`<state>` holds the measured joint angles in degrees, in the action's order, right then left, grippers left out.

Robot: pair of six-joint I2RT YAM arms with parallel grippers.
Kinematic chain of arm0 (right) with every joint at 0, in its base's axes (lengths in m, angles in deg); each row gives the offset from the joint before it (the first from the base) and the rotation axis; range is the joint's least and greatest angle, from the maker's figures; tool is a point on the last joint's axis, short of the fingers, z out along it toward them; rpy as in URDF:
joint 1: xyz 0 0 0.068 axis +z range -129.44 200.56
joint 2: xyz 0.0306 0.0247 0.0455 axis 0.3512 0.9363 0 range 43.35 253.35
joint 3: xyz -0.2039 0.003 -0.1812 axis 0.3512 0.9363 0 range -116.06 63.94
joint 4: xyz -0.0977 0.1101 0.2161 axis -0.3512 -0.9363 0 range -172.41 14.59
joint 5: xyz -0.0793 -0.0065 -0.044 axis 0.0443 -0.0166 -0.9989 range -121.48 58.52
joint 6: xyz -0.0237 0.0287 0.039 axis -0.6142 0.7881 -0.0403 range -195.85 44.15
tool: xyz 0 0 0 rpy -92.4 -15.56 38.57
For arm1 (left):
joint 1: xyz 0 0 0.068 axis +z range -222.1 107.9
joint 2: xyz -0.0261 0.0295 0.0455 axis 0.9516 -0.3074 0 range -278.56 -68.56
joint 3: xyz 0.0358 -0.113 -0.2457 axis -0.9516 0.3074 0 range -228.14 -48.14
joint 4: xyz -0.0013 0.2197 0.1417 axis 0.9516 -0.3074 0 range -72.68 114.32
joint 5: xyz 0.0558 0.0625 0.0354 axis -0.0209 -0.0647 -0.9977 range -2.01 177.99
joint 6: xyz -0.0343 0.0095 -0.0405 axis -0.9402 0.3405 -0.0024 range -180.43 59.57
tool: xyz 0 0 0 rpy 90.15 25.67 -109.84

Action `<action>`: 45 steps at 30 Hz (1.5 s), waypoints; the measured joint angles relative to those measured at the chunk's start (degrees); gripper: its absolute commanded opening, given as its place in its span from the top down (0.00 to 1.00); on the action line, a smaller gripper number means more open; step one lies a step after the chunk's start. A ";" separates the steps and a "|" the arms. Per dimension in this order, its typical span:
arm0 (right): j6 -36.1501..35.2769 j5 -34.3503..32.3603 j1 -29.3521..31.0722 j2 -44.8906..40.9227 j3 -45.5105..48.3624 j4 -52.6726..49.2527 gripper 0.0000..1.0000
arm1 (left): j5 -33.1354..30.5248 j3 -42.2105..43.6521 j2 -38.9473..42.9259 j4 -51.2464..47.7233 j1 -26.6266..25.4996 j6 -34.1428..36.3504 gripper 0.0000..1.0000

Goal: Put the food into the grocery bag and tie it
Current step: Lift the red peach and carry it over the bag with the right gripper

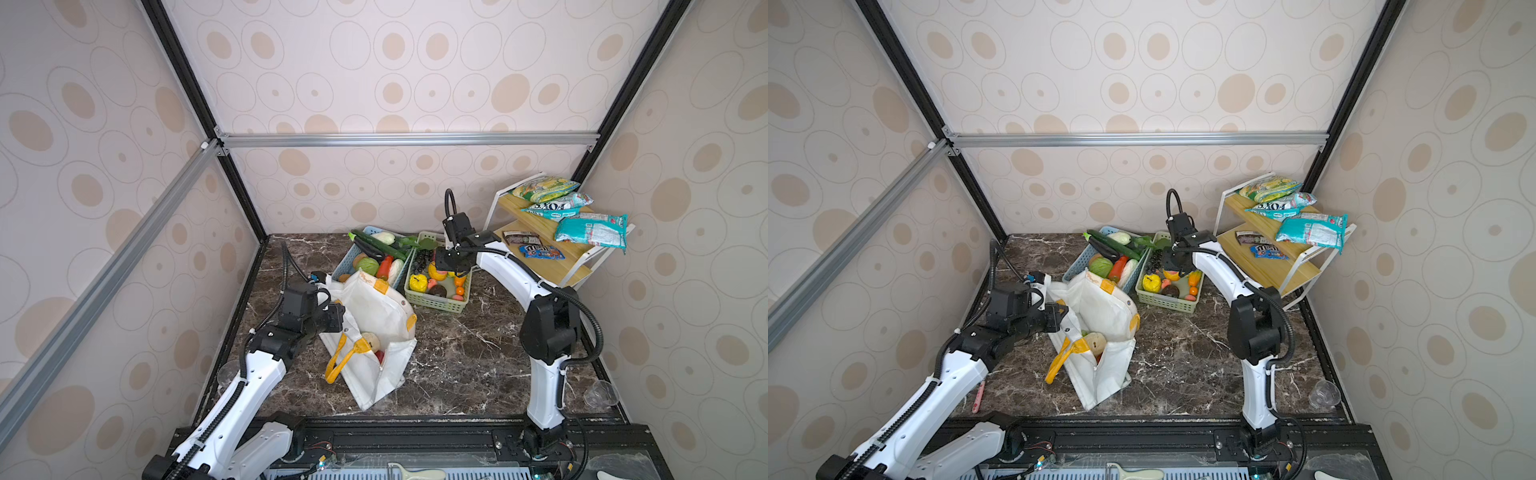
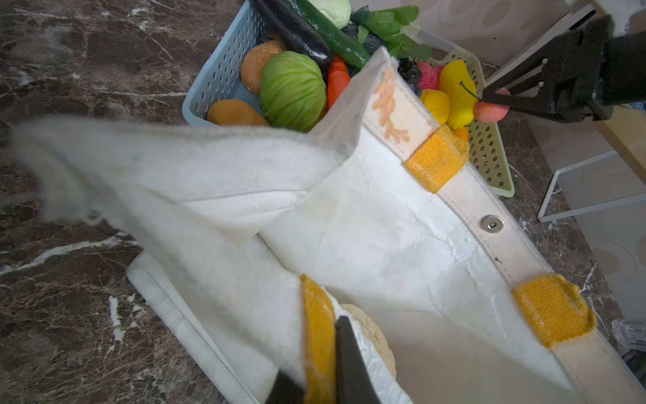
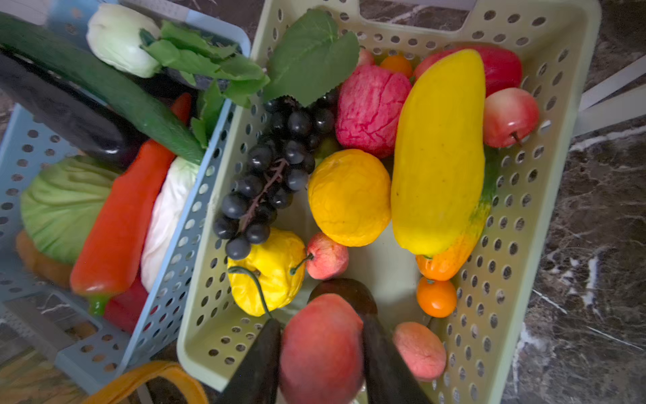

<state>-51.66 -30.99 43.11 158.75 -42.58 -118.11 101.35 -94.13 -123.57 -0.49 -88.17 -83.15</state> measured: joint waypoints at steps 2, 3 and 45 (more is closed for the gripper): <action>0.02 2.05 0.00 -1.70 1.46 1.03 0.61 | -0.02 0.00 0.04 0.00 0.00 0.00 1.00; 0.04 3.08 0.02 -2.51 2.14 1.40 0.61 | -0.02 0.00 0.04 0.00 0.00 0.00 1.00; 0.00 23.69 20.41 -15.37 13.33 11.50 0.60 | 0.00 0.00 0.17 0.04 0.00 -0.44 1.00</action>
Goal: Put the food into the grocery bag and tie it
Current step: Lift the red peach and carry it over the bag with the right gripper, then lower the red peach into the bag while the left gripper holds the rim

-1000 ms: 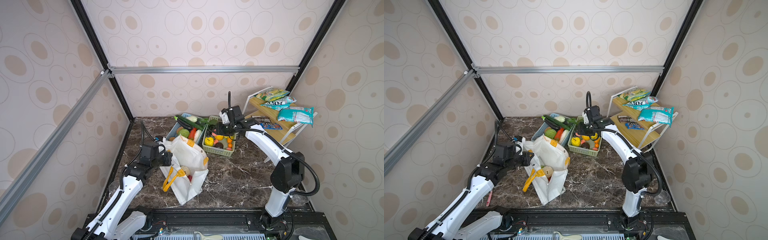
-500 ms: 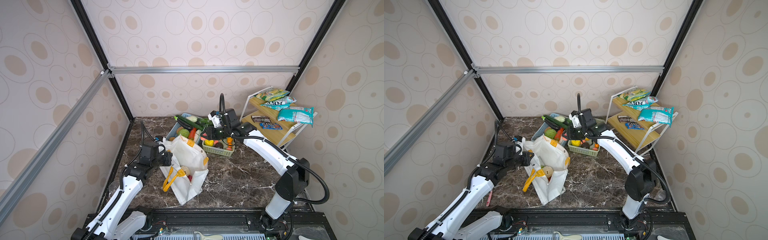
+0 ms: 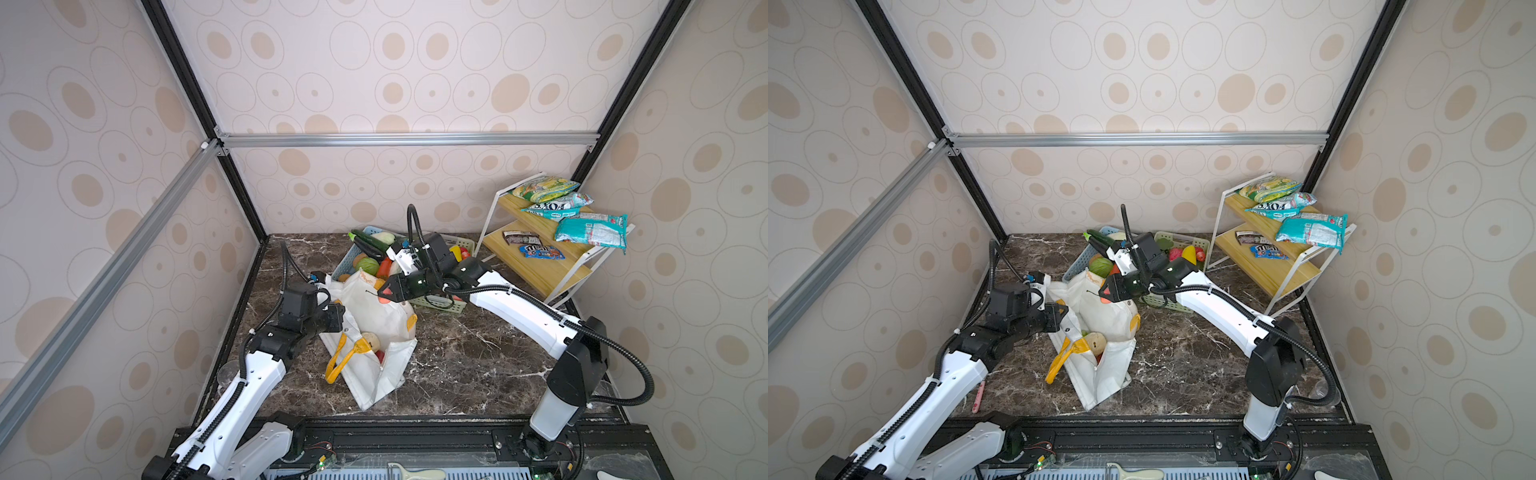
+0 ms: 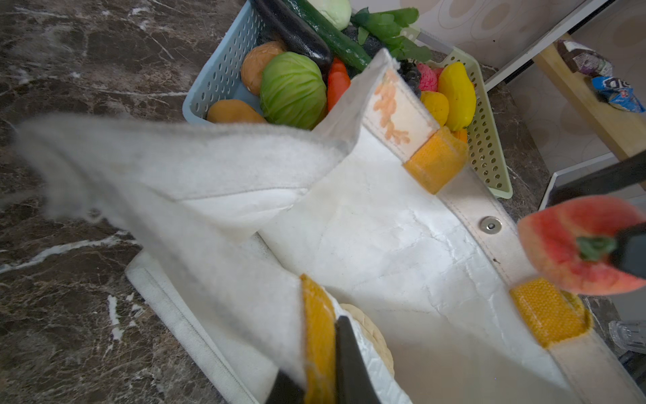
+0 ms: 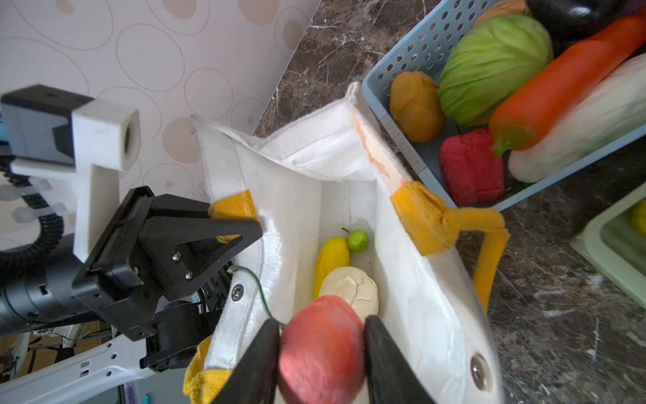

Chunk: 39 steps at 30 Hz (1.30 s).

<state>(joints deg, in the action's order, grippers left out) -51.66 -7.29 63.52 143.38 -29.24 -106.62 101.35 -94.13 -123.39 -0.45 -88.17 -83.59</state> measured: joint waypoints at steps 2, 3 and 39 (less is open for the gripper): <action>-0.31 -0.46 0.81 1.09 -0.02 -0.50 0.60 | 0.02 0.00 0.00 0.02 0.02 -0.02 1.00; -0.44 -0.68 1.25 1.77 -0.02 -0.70 0.59 | 0.02 0.00 -0.02 0.02 0.00 -0.02 1.00; 4.37 -10.19 4.72 17.20 -4.17 0.87 0.52 | 0.20 0.11 0.02 -0.04 0.00 0.00 1.00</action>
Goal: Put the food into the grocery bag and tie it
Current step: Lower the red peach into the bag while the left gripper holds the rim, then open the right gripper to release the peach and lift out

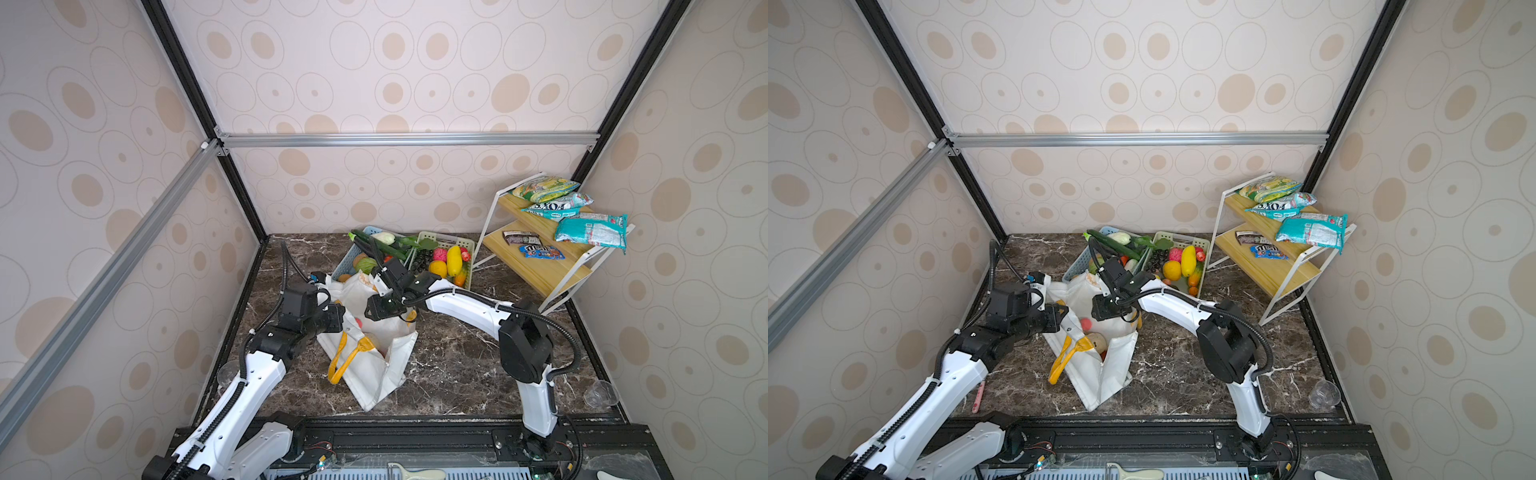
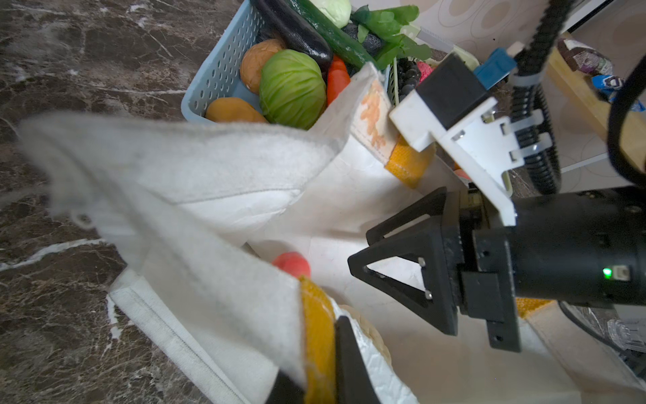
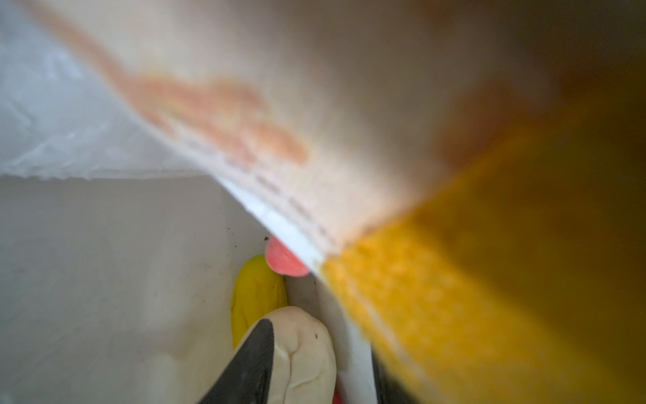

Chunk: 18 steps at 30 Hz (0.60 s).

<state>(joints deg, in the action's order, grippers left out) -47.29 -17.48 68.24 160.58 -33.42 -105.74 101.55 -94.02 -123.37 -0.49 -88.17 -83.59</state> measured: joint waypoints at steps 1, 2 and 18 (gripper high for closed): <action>0.11 -0.09 0.00 0.13 -0.02 0.02 0.52 | 0.00 0.00 0.02 -0.02 0.00 0.00 1.00; 0.15 -0.13 0.00 0.24 -0.04 0.09 0.51 | 0.00 0.00 0.07 -0.02 0.00 0.00 1.00; 0.48 -0.79 0.42 1.66 -0.26 0.17 0.31 | 0.00 0.02 0.28 -0.04 0.00 0.00 1.00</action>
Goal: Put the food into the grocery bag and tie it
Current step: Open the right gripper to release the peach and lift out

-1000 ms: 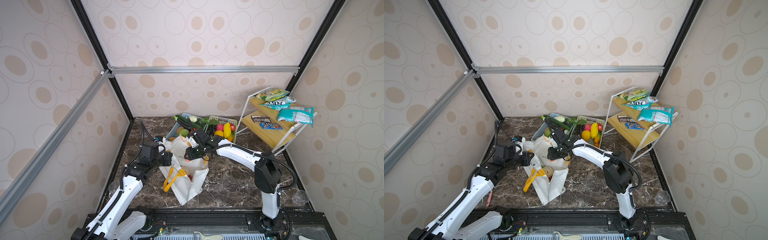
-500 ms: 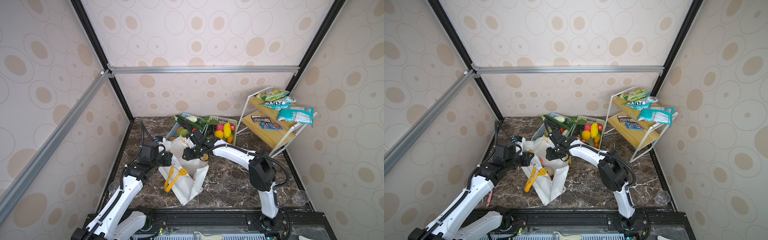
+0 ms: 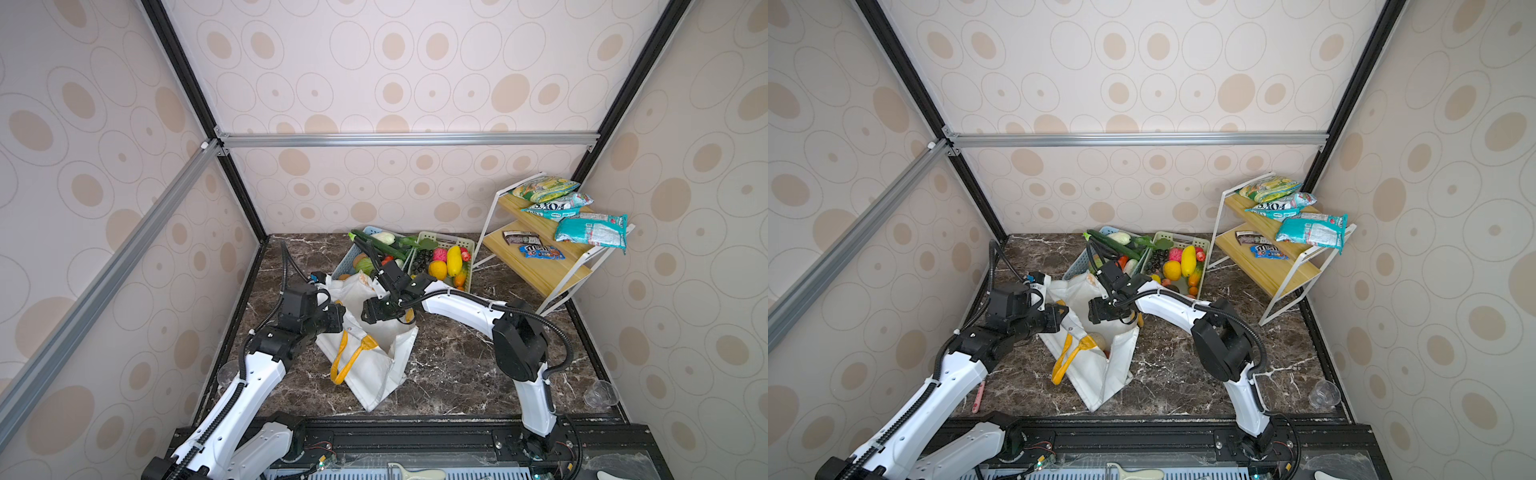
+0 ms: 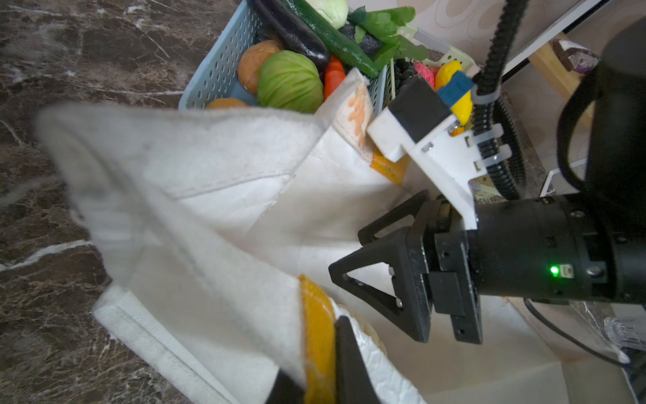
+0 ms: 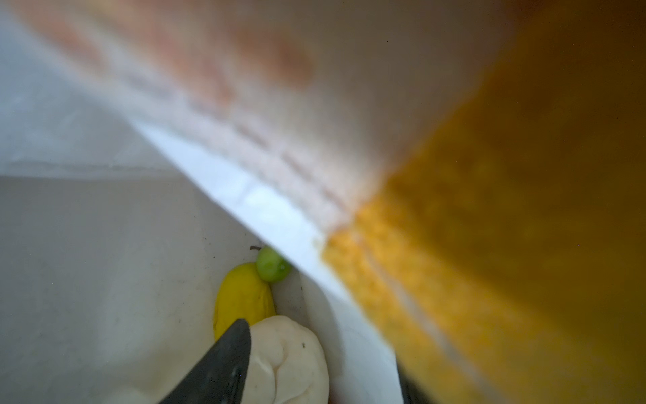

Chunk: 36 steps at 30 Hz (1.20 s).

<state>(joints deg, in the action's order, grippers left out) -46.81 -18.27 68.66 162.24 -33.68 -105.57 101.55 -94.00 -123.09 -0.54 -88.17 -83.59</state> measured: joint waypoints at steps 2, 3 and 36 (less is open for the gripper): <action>-0.17 -0.09 0.00 -0.11 0.00 -0.24 0.30 | 0.00 0.00 0.00 0.00 0.02 0.00 1.00; -0.39 -0.20 0.02 -0.31 0.00 -0.44 0.29 | 0.00 0.00 0.00 0.02 0.02 0.00 1.00; -4.72 -9.16 -7.56 -23.96 8.33 -1.86 0.26 | -2.49 0.02 0.39 -0.07 0.00 -0.42 1.00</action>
<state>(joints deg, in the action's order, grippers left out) -51.53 -27.42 61.10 138.29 -25.35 -107.42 99.06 -93.98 -122.69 -0.60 -88.17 -84.00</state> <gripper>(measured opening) 0.737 0.110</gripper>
